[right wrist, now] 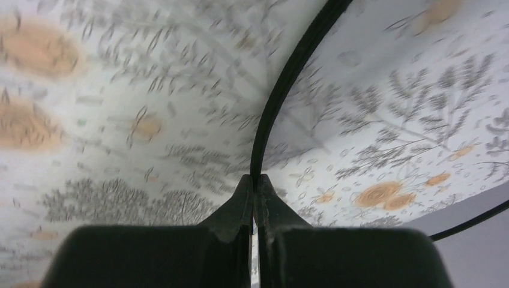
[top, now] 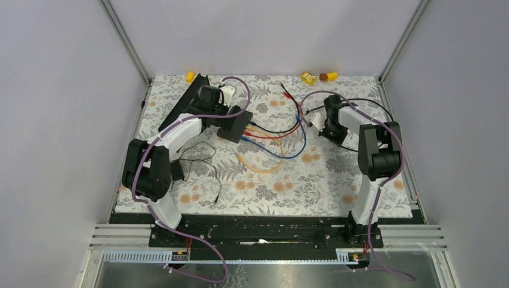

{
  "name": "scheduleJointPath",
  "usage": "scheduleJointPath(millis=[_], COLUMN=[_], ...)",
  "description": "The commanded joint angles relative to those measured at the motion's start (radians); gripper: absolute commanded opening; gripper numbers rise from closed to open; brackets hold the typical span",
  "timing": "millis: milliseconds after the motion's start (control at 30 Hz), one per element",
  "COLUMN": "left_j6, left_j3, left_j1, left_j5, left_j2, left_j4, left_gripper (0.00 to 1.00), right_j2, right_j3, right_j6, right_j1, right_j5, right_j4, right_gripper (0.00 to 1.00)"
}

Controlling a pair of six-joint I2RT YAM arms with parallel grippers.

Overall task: Pull the plug from the switch port
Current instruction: Move the connector to the corner of the board.

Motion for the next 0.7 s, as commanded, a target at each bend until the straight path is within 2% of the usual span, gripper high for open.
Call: scheduleJointPath(millis=[0,233,500,667], left_j6=[0.012,0.012,0.002,0.0], left_j3=[-0.016,-0.011,-0.007,0.006], left_j1=[0.006,0.006,0.006,0.006], left_j5=[0.0,0.007,0.014,0.014], left_j2=[-0.064,-0.058,-0.048,-0.039], left_j4=[0.044,0.05,0.049,0.041], left_gripper=[0.99,0.99,0.99,0.99], right_j2=[0.027,0.105,-0.01,0.025], right_j3=[0.109,0.197,0.095,0.166], right_j6=[0.111,0.204,0.204,0.27], right_j1=[-0.003,-0.002,-0.015,-0.021], right_j5=[-0.059,-0.052,-0.121,-0.098], right_j4=[0.049,0.101,0.214,0.232], right_gripper=[0.0,0.0,0.0,0.0])
